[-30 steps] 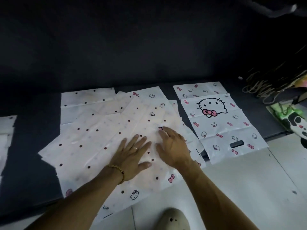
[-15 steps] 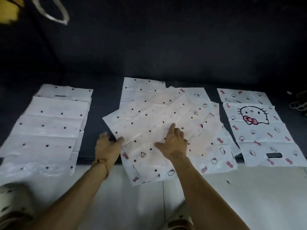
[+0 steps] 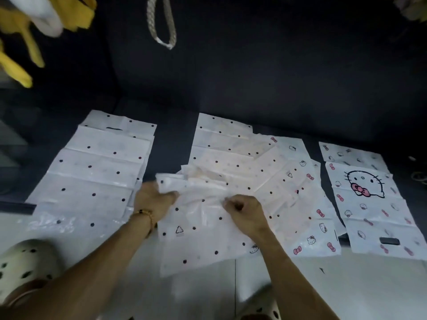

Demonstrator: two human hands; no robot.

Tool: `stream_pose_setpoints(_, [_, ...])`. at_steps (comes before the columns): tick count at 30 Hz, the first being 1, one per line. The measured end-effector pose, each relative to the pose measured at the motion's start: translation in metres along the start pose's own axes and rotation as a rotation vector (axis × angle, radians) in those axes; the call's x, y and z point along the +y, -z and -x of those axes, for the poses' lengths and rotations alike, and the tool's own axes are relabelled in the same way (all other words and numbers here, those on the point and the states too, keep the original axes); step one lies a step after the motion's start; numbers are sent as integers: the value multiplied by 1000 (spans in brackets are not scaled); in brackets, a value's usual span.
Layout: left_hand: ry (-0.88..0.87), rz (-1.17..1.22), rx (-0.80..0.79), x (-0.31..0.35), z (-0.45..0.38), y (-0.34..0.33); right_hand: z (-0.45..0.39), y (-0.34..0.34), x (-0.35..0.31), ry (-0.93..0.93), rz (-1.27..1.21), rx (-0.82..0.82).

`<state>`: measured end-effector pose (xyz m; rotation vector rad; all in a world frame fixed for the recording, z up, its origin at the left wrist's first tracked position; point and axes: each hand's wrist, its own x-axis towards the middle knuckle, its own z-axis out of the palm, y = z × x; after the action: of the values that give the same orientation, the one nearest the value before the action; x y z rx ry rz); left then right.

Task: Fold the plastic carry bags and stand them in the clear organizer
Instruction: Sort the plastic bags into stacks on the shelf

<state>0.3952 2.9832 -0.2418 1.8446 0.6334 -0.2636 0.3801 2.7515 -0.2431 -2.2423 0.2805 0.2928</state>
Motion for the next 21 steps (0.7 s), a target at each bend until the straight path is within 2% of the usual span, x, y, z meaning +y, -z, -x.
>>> stream_pose_setpoints(2, [-23, -5, -8, -3, -9, 27, -5, -2, -2, 15, 196, 179])
stream_pose_setpoints(3, [-23, 19, -19, -3, -13, 38, -10, -3, -1, 24, 320, 202])
stream_pose_setpoints(4, [-20, 24, -24, -3, -16, 47, -14, -5, -2, 53, 418, 176])
stream_pose_setpoints(8, [-30, 48, -29, -5, -22, 73, -31, -30, -17, 129, 634, -94])
stream_pose_setpoints(11, [-28, 115, -67, -10, -22, 91, -32, -54, -21, 111, 720, -137])
stream_pose_setpoints(15, [38, 206, -1, -22, -22, 102, -30, -59, -18, 160, 774, 35])
stream_pose_setpoints(19, [190, 279, -9, -32, -29, 105, -31, -57, -24, 154, 711, 65])
stream_pose_setpoints(21, [212, 297, 6, -33, -32, 104, -29, -53, -26, 176, 708, 110])
